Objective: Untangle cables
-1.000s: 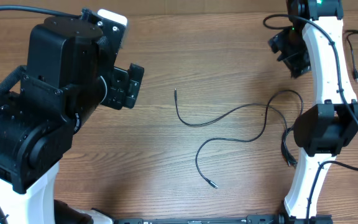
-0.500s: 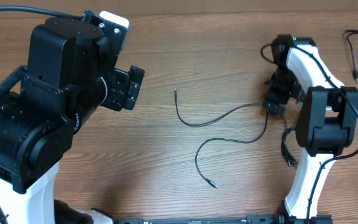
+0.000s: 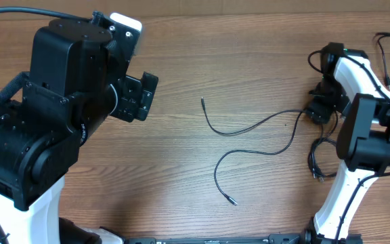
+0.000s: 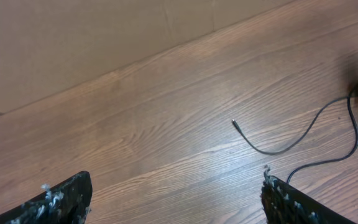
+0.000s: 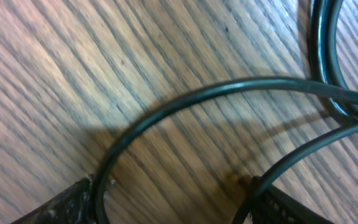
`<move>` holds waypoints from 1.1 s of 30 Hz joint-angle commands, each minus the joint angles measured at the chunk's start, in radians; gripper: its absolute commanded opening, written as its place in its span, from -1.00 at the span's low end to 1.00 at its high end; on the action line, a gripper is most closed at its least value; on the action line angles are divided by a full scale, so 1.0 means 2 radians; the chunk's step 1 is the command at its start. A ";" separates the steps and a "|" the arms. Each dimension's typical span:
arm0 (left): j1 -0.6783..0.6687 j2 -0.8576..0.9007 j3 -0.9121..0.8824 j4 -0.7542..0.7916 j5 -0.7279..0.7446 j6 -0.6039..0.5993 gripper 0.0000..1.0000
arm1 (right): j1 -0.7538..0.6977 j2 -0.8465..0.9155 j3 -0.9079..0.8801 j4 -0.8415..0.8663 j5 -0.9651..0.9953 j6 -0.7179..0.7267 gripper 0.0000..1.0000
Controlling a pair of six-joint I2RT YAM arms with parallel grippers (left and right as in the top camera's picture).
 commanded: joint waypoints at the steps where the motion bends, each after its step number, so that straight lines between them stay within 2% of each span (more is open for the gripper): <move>1: 0.001 0.001 -0.008 -0.001 0.009 0.008 0.73 | -0.011 -0.006 -0.005 0.006 -0.024 -0.014 0.49; 3: 0.001 0.001 -0.013 -0.001 0.010 0.008 0.73 | -0.011 -0.006 -0.005 0.009 -0.023 -0.028 0.46; 4: 0.001 0.001 -0.016 -0.001 0.010 0.008 0.72 | -0.011 -0.006 -0.005 0.011 -0.022 -0.031 0.22; 5: 0.001 0.001 -0.019 -0.001 0.010 0.008 0.71 | -0.011 -0.006 -0.005 0.011 -0.022 -0.037 -0.30; 6: 0.001 0.001 -0.021 -0.001 0.010 0.008 0.72 | -0.011 -0.006 -0.005 0.013 -0.023 -0.049 -0.93; 8: 0.001 0.001 -0.025 -0.001 0.010 0.008 0.71 | -0.010 -0.006 -0.005 0.030 -0.023 -0.095 -0.92; 10: 0.001 0.001 -0.027 -0.001 0.010 0.008 0.72 | -0.006 -0.006 -0.005 0.059 -0.037 -0.173 -0.93; 12: 0.001 0.001 -0.026 -0.001 0.010 0.008 0.73 | 0.001 -0.006 -0.005 0.109 -0.085 -0.295 -0.93; 14: 0.001 0.001 -0.026 0.000 0.008 0.010 0.74 | 0.012 -0.009 -0.005 0.195 -0.179 -0.454 -0.93; 16: 0.001 0.001 -0.026 0.000 0.003 0.010 0.75 | 0.030 -0.017 -0.004 0.291 -0.281 -0.560 -0.92; 20: 0.001 0.001 -0.026 0.000 -0.012 0.010 0.74 | 0.077 -0.056 0.022 0.437 -0.415 -0.665 -0.92; 22: 0.001 0.001 -0.026 -0.001 -0.027 0.010 0.73 | 0.100 -0.078 0.044 0.467 -0.443 -0.710 -0.92; 26: 0.001 0.001 -0.026 0.000 -0.077 0.009 0.72 | 0.142 -0.126 0.085 0.431 -0.471 -0.791 -0.92; 30: 0.002 0.001 -0.026 0.004 -0.136 -0.004 0.76 | 0.175 -0.183 0.109 0.334 -0.475 -0.870 -0.92; 33: 0.010 0.001 -0.026 0.012 -0.137 -0.011 0.82 | 0.187 -0.230 0.122 0.250 -0.451 -0.946 -0.92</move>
